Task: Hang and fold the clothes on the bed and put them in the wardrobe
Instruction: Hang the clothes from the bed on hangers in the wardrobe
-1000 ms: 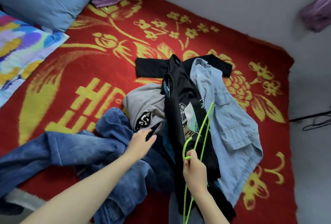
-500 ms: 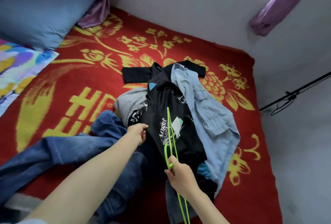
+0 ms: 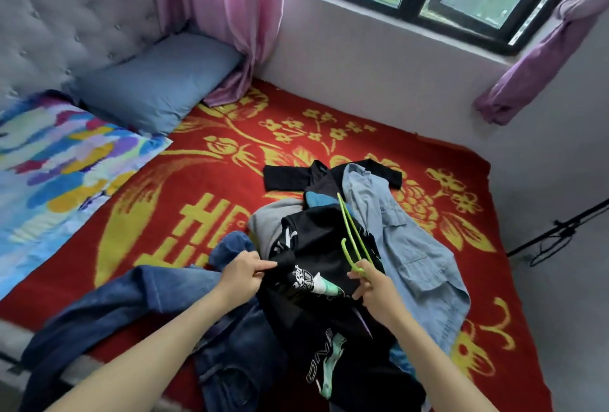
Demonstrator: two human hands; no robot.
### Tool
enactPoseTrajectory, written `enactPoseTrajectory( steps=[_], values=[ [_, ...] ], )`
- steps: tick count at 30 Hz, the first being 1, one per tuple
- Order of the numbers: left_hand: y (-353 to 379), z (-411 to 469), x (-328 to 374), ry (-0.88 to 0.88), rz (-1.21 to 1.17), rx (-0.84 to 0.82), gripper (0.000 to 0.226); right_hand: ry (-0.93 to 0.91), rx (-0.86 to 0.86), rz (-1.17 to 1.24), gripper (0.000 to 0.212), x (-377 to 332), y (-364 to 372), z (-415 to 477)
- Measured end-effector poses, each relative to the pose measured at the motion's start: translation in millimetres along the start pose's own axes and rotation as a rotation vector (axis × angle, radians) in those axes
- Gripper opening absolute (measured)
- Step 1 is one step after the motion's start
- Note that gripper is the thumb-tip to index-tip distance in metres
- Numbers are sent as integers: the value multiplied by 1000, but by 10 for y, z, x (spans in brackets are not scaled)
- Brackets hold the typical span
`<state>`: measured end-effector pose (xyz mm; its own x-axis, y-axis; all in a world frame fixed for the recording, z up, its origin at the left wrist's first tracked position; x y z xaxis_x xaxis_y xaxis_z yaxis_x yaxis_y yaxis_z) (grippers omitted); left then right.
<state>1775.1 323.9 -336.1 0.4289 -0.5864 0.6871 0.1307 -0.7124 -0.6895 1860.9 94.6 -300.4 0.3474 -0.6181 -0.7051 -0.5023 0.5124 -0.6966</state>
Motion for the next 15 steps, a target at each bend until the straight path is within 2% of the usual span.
enactPoseTrajectory(
  steps=[2,6,11,15],
  values=[
    [18,-147,71,92,27,-30,38,-25,38,31,45,-116,-30,141],
    [128,-357,214,175,21,-92,37,-105,-112,89,35,-469,453,370],
    [115,-416,118,104,9,-84,36,-78,-270,90,42,-530,1068,556],
    [-9,-437,-23,14,-57,-46,38,-115,-210,-15,40,-502,1032,618]
  ],
)
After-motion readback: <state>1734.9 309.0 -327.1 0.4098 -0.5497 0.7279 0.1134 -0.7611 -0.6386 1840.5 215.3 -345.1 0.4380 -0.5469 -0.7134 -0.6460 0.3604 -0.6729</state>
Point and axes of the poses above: each hand's wrist, its own z-axis towards the middle knuckle, its own y-axis out of the palm, x = y × z, the point moved 9 cm from there along z, towards the middle knuckle, and after that the axes turned 13 degrees about -y, right-handed, at the moved point
